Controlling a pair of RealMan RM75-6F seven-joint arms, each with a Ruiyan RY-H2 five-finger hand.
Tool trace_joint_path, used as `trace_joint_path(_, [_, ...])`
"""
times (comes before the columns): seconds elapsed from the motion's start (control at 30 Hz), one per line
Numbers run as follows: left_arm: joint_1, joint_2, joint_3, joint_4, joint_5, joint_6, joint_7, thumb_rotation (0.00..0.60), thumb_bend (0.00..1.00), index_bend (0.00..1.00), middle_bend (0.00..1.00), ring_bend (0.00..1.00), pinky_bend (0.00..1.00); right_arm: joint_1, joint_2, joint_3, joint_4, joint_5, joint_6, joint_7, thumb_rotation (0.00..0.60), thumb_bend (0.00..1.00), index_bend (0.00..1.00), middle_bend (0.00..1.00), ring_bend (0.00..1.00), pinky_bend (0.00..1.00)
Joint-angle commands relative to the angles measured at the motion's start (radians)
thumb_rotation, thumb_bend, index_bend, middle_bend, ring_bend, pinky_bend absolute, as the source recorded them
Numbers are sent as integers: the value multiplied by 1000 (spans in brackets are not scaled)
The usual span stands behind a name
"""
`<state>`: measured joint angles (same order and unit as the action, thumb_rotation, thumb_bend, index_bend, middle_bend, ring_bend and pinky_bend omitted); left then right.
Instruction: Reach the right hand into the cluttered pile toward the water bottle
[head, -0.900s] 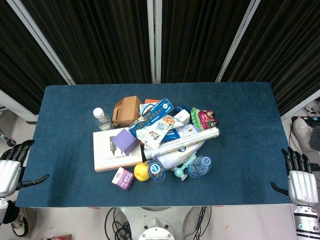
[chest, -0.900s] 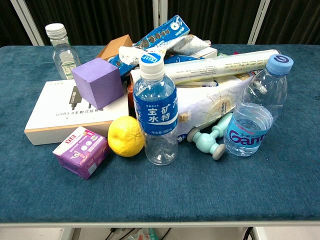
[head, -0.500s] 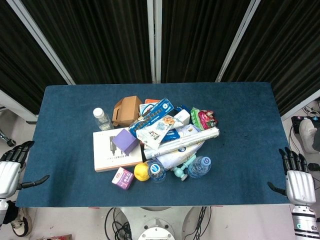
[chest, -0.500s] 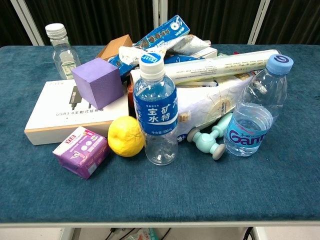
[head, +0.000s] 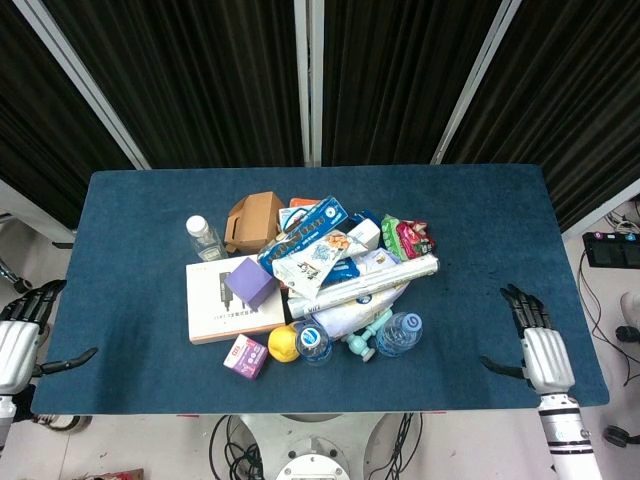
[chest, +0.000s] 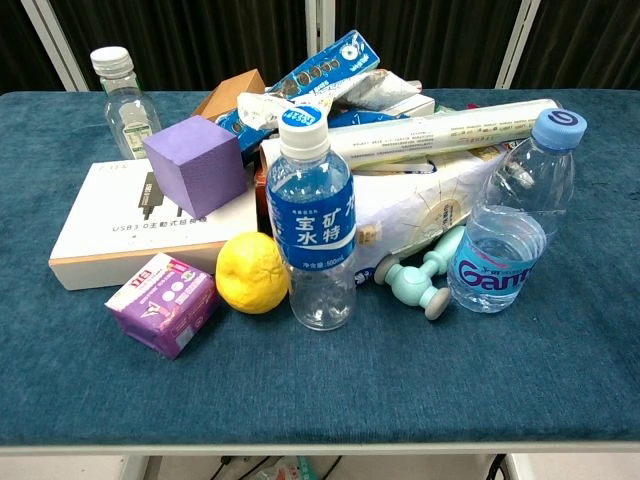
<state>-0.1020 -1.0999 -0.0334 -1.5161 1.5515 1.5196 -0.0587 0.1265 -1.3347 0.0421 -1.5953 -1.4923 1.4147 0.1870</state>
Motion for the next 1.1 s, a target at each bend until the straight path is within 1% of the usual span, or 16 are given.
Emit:
trace_joint_path(0.03, [2, -2, 6, 4, 3, -3, 1, 293, 50, 87, 108, 144, 255, 51, -89, 11, 19, -13, -72, 122, 600, 0, 0, 0, 0, 0])
trace_joint_path(0.13, [6, -1, 11, 9, 4, -3, 0, 295, 50, 87, 108, 144, 255, 71, -135, 4, 41, -15, -110, 173, 600, 0, 0, 0, 0, 0])
trace_joint_path(0.3, [13, 4, 12, 14, 4, 6, -8, 293, 49, 87, 108, 144, 254, 93, -197, -2, 73, -19, -143, 249, 600, 0, 0, 0, 0, 0])
trace_joint_path(0.47, [13, 5, 14, 18, 6, 3, -8, 294, 49, 87, 108, 144, 254, 110, -238, 0, 103, -17, -163, 279, 600, 4, 0, 5, 0, 5])
trace_joint_path(0.63, [10, 1, 11, 21, 2, -3, -10, 296, 49, 87, 108, 144, 255, 121, -281, 5, 130, -18, -165, 300, 600, 32, 0, 53, 1, 77])
trace_joint_path(0.73, [7, 1, 13, 26, 3, -9, -8, 294, 50, 87, 108, 144, 255, 125, -302, 9, 144, -22, -156, 305, 600, 58, 0, 103, 34, 131])
trace_joint_path(0.8, [6, 1, 14, 28, 3, -12, -7, 294, 49, 87, 108, 144, 254, 129, -310, 12, 144, -20, -158, 314, 600, 76, 21, 133, 66, 158])
trace_joint_path(0.87, [8, 1, 14, 30, 2, -12, -11, 294, 50, 87, 108, 144, 255, 133, -314, 17, 142, -19, -155, 312, 600, 116, 100, 187, 113, 191])
trace_joint_path(0.93, [9, 1, 14, 32, 0, -11, -15, 293, 49, 87, 108, 144, 255, 134, -318, 20, 142, -15, -154, 305, 600, 160, 208, 260, 166, 230])
trace_joint_path(1.0, [9, 2, 14, 33, -1, -13, -17, 294, 49, 87, 108, 144, 254, 133, -325, 21, 142, -13, -148, 297, 600, 208, 352, 349, 226, 278])
trace_joint_path(1.1, [9, 3, 14, 33, 1, -11, -19, 295, 49, 87, 108, 144, 254, 132, -333, 21, 146, -10, -143, 287, 600, 292, 504, 424, 280, 334])
